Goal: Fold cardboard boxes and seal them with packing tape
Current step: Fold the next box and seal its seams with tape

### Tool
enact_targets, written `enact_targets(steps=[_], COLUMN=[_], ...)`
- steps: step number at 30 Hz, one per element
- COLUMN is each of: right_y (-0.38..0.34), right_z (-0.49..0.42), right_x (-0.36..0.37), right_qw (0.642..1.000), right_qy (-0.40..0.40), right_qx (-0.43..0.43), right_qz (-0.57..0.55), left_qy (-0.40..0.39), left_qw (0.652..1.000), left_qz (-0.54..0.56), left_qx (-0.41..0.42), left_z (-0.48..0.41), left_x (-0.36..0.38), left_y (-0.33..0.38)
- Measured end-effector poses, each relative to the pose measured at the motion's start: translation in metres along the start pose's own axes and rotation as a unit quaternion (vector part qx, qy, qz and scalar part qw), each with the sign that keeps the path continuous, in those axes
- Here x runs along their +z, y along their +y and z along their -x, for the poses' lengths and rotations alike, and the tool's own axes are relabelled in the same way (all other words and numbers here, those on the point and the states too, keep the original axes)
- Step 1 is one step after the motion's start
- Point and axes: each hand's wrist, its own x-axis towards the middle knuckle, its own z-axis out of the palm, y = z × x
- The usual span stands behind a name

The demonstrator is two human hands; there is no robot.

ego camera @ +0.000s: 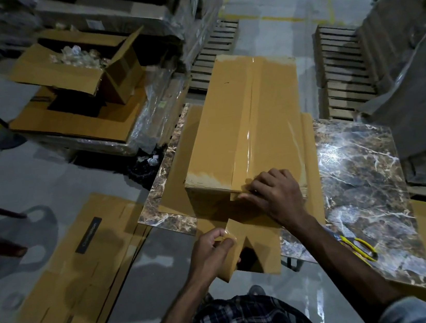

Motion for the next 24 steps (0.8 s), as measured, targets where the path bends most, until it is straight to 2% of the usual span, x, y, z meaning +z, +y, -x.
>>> enact_targets(steps=[5, 10, 13, 19, 24], right_y=[0.008, 0.004, -0.008, -0.018, -0.025], right_z=[0.007, 0.004, -0.005, -0.009, -0.003], right_x=[0.006, 0.001, -0.001, 0.011, 0.018], right_qw=[0.997, 0.998, 1.0, 0.999, 0.994], right_qy=[-0.008, -0.037, -0.013, 0.028, 0.062], right_qx=[-0.072, -0.042, -0.014, -0.011, 0.0], right_qz=[-0.016, -0.01, 0.009, 0.027, 0.09], left_qy=[0.005, 0.005, 0.005, -0.01, -0.015], left_qw=[1.0, 1.0, 1.0, 1.0, 1.0], left_qz=[-0.008, -0.009, -0.01, -0.012, 0.002], left_qx=[-0.006, -0.005, -0.009, -0.002, -0.013], left_z=[0.003, 0.005, 0.002, 0.001, 0.001], left_x=[-0.003, -0.006, -0.005, -0.003, -0.002], left_y=[-0.001, -0.003, -0.004, -0.011, -0.014])
